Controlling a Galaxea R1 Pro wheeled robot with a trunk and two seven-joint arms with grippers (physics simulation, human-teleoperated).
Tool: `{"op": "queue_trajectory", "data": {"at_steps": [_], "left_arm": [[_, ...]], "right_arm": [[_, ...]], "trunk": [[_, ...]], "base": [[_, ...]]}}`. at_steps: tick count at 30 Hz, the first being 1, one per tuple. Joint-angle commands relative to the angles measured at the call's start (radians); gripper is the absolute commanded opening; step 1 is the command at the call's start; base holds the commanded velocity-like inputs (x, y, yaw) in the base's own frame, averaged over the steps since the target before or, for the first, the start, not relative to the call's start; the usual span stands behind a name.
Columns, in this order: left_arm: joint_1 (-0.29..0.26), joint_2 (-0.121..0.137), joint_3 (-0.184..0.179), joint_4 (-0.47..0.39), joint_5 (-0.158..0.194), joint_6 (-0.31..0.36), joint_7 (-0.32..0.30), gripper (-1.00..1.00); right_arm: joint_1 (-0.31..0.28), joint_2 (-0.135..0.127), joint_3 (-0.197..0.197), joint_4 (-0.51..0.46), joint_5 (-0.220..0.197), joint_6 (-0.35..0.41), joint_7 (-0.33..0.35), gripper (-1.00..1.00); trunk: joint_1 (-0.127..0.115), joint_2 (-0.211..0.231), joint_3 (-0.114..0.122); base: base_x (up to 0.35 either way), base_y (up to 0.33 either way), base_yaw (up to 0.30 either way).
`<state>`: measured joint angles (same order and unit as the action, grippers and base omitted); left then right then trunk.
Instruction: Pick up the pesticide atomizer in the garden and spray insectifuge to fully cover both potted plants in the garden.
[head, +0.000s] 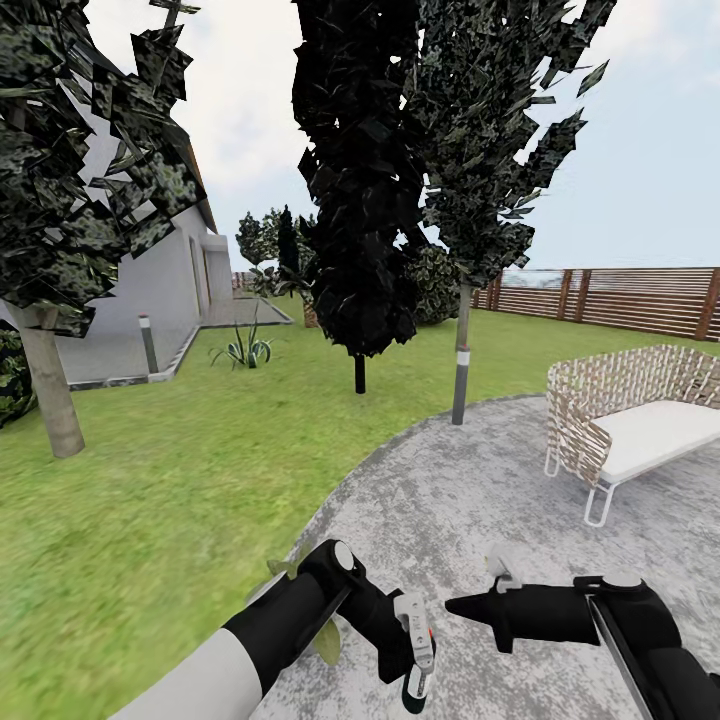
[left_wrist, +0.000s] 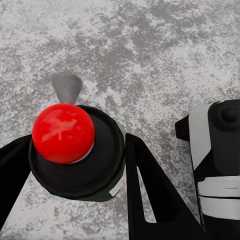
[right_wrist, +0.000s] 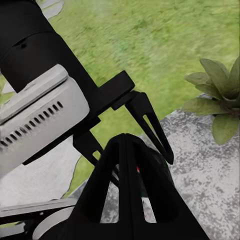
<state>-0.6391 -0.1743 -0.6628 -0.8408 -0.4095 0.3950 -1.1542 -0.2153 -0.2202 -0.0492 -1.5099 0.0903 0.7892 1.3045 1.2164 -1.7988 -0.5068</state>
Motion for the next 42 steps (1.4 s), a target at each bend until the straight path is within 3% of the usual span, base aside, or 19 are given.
{"op": "queue_trajectory", "data": {"at_steps": [1,7,13,17,32,42], "left_arm": [[-0.001,0.000,0.000,-0.001,-0.003,0.010,-0.004,-1.00],[-0.001,0.000,0.002,-0.001,-0.003,0.006,-0.005,-1.00],[-0.001,0.054,0.003,-0.068,-0.001,-0.002,-0.019,-1.00],[-0.001,0.069,0.003,-0.105,0.000,-0.002,-0.049,-1.00],[-0.001,0.069,0.000,-0.115,0.000,-0.001,-0.059,-1.00],[-0.001,0.052,-0.001,-0.122,0.000,0.002,-0.059,-1.00]], "right_arm": [[-0.001,0.001,-0.001,-0.001,0.009,0.007,0.010,-1.00],[-0.001,-0.001,-0.003,-0.001,0.009,0.007,0.012,-1.00],[-0.001,-0.002,-0.006,-0.001,0.009,0.007,0.012,-1.00],[-0.001,-0.002,-0.007,-0.001,0.009,0.007,0.012,-1.00],[-0.001,-0.002,-0.008,-0.001,0.009,0.006,0.012,-1.00],[-0.001,-0.002,-0.008,0.000,0.009,0.005,0.012,-1.00]], "trunk": [[0.000,-0.001,-0.001],[0.000,-0.001,-0.001],[0.000,-0.001,-0.001],[0.000,-0.001,-0.001],[0.000,-0.001,-0.001],[0.000,-0.001,-0.001]], "base": [[0.000,0.000,0.000],[0.000,0.000,0.000],[0.000,0.000,0.000],[0.000,0.000,0.000],[0.000,0.000,0.000],[0.000,0.000,0.000]]}}
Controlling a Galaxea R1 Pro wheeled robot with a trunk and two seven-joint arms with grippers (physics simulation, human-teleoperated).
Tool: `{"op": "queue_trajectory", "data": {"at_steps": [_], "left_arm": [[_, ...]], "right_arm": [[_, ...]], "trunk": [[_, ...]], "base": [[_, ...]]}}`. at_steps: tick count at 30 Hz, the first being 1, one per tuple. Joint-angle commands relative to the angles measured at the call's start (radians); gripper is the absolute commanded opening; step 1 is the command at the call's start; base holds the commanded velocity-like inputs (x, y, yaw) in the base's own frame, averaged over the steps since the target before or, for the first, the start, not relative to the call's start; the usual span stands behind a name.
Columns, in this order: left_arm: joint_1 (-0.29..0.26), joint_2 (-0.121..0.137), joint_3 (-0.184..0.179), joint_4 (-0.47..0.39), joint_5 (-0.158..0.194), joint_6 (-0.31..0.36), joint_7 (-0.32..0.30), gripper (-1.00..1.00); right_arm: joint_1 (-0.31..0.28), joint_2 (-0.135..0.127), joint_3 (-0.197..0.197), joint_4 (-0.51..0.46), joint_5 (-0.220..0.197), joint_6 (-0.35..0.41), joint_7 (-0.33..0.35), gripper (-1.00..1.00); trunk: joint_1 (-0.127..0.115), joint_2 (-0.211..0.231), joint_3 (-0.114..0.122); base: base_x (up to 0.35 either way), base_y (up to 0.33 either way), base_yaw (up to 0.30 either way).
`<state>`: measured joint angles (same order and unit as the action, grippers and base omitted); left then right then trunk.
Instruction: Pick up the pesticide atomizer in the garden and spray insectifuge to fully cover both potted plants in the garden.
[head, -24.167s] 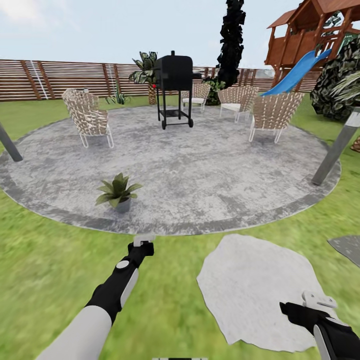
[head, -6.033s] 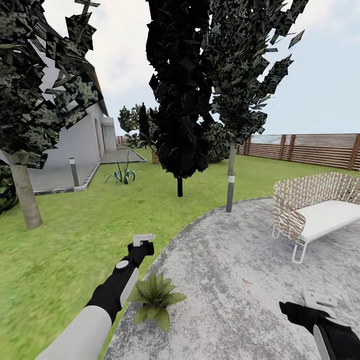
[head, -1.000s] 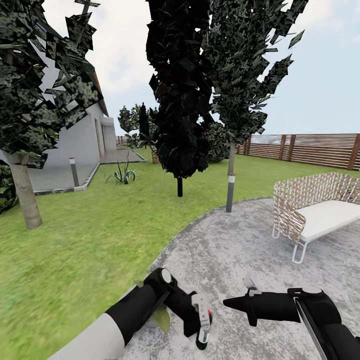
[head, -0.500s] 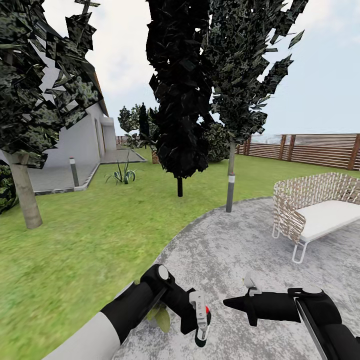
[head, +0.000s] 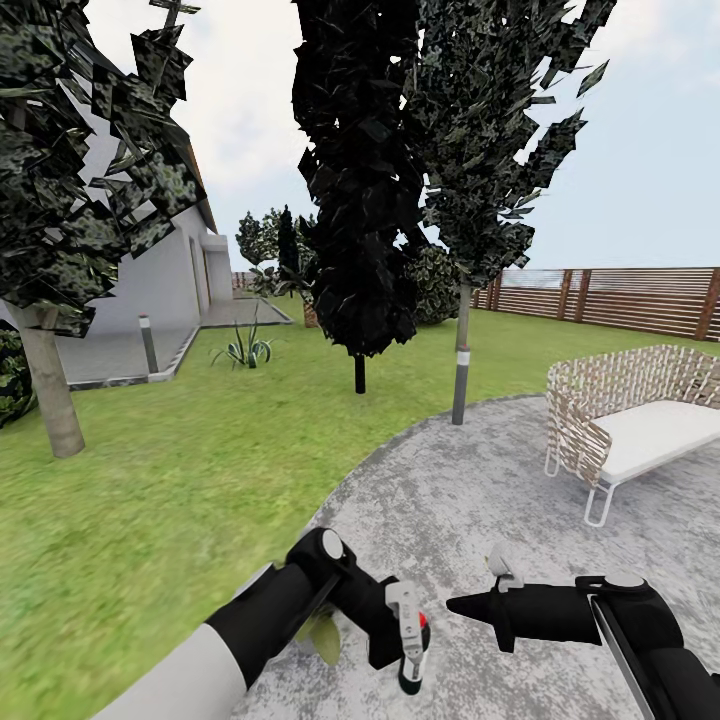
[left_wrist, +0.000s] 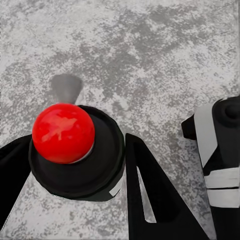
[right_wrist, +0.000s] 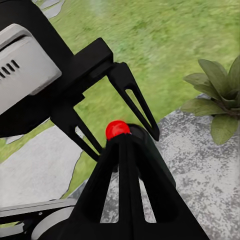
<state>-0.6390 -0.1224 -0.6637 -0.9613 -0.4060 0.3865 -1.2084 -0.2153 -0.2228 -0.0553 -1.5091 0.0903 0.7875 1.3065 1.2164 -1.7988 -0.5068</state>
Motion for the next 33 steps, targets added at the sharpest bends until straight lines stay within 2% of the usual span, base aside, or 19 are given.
{"op": "queue_trajectory", "data": {"at_steps": [1,7,24,33], "left_arm": [[-0.001,-0.002,0.000,-0.009,-0.004,0.011,-0.005,-1.00],[-0.001,-0.005,0.000,-0.041,-0.004,0.012,-0.010,-1.00],[-0.001,-0.032,0.000,-0.045,-0.004,0.014,-0.011,-1.00],[-0.001,-0.035,0.000,-0.061,-0.004,0.014,-0.011,-1.00]], "right_arm": [[-0.001,0.000,-0.001,-0.001,0.009,0.007,0.009,-1.00],[-0.001,0.000,-0.001,0.000,0.009,0.007,0.009,-1.00],[-0.001,0.000,-0.001,0.000,0.009,0.007,0.008,-1.00],[-0.001,0.000,-0.001,0.000,0.009,0.007,0.009,-1.00]], "trunk": [[0.000,-0.001,-0.001],[0.000,-0.001,-0.001],[0.000,-0.001,-0.001],[0.000,-0.001,-0.001]], "base": [[0.000,0.000,0.000],[0.000,0.000,0.000],[0.000,0.000,0.000],[0.000,0.000,0.000]]}}
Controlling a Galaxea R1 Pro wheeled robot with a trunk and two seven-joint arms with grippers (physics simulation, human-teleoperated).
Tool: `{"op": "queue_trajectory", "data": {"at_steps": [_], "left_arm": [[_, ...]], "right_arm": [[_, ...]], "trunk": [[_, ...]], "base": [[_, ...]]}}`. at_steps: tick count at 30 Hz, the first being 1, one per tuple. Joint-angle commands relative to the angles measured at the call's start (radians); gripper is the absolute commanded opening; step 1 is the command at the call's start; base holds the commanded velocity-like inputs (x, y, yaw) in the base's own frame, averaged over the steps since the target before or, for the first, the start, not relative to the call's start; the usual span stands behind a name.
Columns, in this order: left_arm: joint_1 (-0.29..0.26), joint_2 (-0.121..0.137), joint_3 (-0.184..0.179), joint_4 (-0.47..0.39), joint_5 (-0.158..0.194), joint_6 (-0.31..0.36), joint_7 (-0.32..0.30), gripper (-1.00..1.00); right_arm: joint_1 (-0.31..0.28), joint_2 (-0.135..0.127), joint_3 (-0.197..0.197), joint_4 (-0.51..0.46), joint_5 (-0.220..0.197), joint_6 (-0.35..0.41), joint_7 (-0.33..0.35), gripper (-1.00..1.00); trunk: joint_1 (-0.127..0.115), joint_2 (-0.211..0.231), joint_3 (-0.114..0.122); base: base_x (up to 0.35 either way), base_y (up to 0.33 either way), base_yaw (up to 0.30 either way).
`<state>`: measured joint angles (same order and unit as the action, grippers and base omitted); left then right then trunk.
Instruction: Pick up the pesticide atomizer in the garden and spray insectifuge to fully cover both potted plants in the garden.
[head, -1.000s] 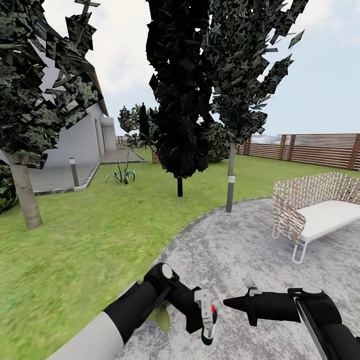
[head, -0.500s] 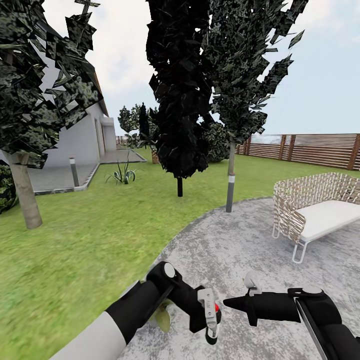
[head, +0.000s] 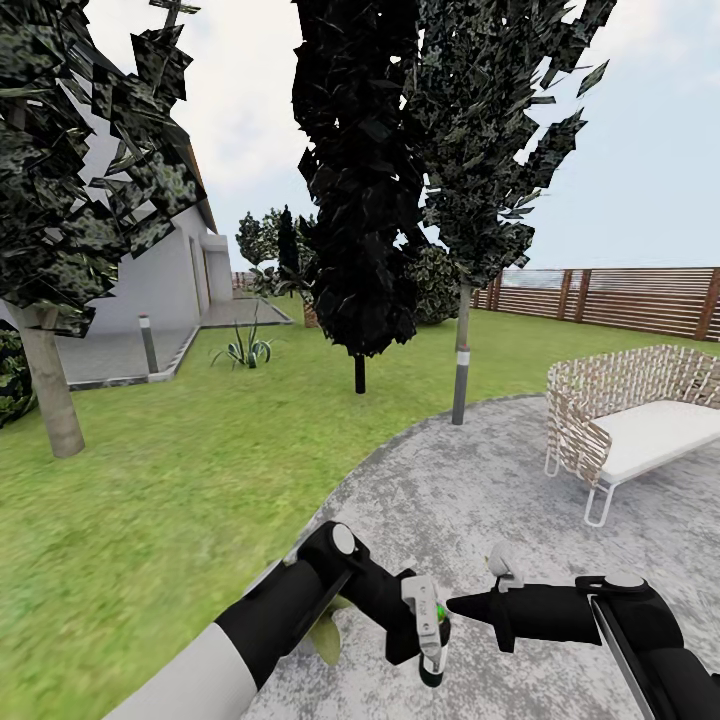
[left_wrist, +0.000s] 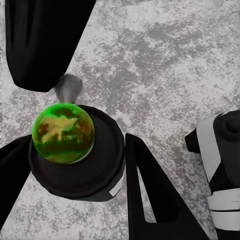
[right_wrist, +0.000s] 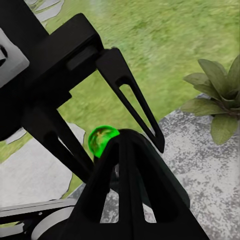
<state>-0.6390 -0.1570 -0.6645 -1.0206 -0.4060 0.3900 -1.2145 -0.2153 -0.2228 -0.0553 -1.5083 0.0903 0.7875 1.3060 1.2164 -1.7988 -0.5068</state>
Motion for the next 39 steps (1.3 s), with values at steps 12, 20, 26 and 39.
{"op": "queue_trajectory", "data": {"at_steps": [12,20,26,39], "left_arm": [[-0.001,0.002,0.002,-0.005,-0.006,0.022,-0.005,-1.00],[-0.001,0.046,0.009,0.068,-0.073,0.022,0.003,-1.00],[-0.001,0.055,0.251,0.134,-0.090,0.022,0.112,-1.00],[0.000,0.089,0.714,0.062,-0.089,0.218,0.153,-1.00]], "right_arm": [[-0.001,0.000,-0.001,-0.002,0.009,0.007,0.010,-1.00],[-0.001,0.000,-0.001,-0.003,0.009,0.007,0.011,-1.00],[0.000,0.003,-0.001,-0.001,0.012,0.006,0.010,-1.00],[0.011,-0.005,-0.457,0.007,0.205,0.005,0.004,1.00]], "trunk": [[0.000,-0.001,-0.001],[0.000,-0.001,-0.001],[0.000,-0.001,-0.001],[0.000,-0.001,-0.001]], "base": [[0.000,0.000,0.000],[0.000,0.000,0.000],[0.000,0.000,0.000],[0.000,0.000,0.000]]}}
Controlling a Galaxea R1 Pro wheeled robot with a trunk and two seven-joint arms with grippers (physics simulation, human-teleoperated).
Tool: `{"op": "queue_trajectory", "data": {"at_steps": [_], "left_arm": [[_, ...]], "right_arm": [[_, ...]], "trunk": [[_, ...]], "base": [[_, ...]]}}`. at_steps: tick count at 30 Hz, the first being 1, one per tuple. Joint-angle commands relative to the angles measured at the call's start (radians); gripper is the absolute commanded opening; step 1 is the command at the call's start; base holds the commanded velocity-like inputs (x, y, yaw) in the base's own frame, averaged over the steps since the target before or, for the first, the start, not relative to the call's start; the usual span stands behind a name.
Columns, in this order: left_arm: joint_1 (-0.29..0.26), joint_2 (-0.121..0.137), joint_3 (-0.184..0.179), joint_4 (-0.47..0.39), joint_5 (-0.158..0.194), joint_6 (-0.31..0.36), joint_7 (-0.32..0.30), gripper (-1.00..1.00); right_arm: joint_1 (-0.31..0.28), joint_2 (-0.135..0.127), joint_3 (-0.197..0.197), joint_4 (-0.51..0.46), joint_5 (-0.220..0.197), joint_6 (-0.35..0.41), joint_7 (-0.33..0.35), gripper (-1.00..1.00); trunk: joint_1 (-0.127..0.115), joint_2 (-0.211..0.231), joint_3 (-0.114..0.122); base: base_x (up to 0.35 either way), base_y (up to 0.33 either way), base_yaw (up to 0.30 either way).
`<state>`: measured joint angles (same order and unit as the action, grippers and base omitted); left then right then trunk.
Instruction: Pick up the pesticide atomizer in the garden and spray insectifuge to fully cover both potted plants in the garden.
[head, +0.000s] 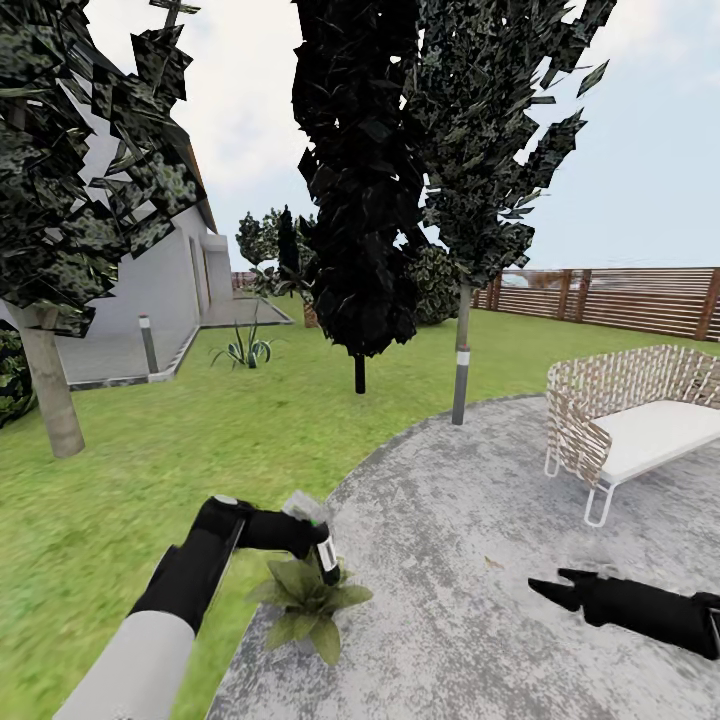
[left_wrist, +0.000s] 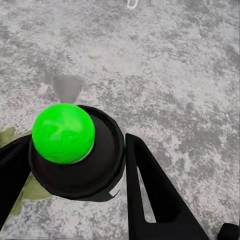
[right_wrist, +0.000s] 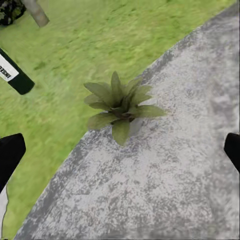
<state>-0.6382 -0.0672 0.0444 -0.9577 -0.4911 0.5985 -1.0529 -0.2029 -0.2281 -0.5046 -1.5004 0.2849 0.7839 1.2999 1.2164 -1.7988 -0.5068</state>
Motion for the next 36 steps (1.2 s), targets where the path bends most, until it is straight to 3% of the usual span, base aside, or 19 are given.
{"op": "queue_trajectory", "data": {"at_steps": [1,3,5,6,8,10,14,19,21,25,29,33,36], "left_arm": [[0.000,0.009,0.016,-0.009,-0.004,0.015,-0.009,-1.00],[0.000,0.030,0.028,-0.020,-0.004,0.059,-0.011,-1.00],[0.000,0.048,0.033,-0.025,-0.005,0.146,-0.013,-1.00],[0.000,0.064,0.034,-0.035,-0.006,0.222,-0.013,-1.00],[0.000,0.086,0.033,-0.065,-0.006,0.309,-0.014,-1.00],[-0.001,0.103,0.032,-0.084,-0.007,0.348,-0.014,-1.00],[-0.001,0.125,0.005,-0.094,-0.007,0.384,-0.016,-1.00],[-0.004,0.130,-0.051,-0.019,-0.006,0.391,-0.019,-1.00],[-0.018,0.131,-0.062,0.063,-0.007,0.392,-0.019,-1.00],[-0.125,0.132,-0.069,0.316,-0.007,0.392,-0.027,-1.00],[-0.312,0.132,-0.071,0.617,-0.007,0.392,-0.037,-1.00],[-0.374,0.132,-0.093,0.701,-0.014,0.392,-0.039,-1.00],[-0.381,0.130,-0.156,0.712,-0.074,0.392,-0.039,-1.00]], "right_arm": [[-0.001,0.003,-0.062,-0.001,0.068,0.009,0.010,1.00],[-0.001,0.006,-0.154,-0.001,0.176,0.009,0.009,1.00],[-0.001,0.007,-0.230,0.000,0.236,0.009,0.009,1.00],[-0.001,0.008,-0.277,0.000,0.258,0.009,0.008,1.00],[-0.001,0.008,-0.324,0.000,0.273,0.009,0.001,1.00],[-0.001,0.009,-0.357,0.000,0.278,0.009,-0.021,1.00],[-0.001,0.009,-0.441,0.003,0.281,0.010,-0.178,1.00],[-0.001,0.008,-0.456,0.003,0.282,0.011,-0.238,1.00],[-0.001,0.008,-0.458,0.003,0.281,0.011,-0.243,1.00],[-0.001,0.007,-0.459,0.003,0.282,0.011,-0.245,1.00],[-0.001,0.007,-0.458,0.003,0.283,0.011,-0.243,1.00],[-0.001,0.007,-0.458,0.002,0.283,0.011,-0.243,1.00],[-0.001,0.008,-0.459,0.001,0.283,0.013,-0.242,1.00]], "trunk": [[0.000,-0.001,-0.001],[0.000,-0.001,-0.001],[0.000,-0.001,-0.001],[0.000,-0.001,-0.001],[0.000,-0.001,-0.001],[0.000,-0.001,-0.001],[0.000,-0.001,-0.001],[0.000,-0.001,-0.001],[0.000,-0.001,-0.001],[0.000,-0.001,-0.001],[0.000,-0.001,-0.001],[0.000,-0.001,-0.001],[0.000,-0.001,-0.001]], "base": [[0.000,0.000,0.000],[0.000,0.000,0.000],[0.000,0.000,0.000],[0.000,0.000,0.000],[0.000,0.000,0.000],[0.000,0.000,0.000],[0.000,0.000,0.000],[0.000,0.000,0.000],[0.000,0.000,0.000],[0.000,0.000,0.000],[0.000,0.000,0.000],[0.000,0.000,0.000],[0.000,0.000,0.000]]}}
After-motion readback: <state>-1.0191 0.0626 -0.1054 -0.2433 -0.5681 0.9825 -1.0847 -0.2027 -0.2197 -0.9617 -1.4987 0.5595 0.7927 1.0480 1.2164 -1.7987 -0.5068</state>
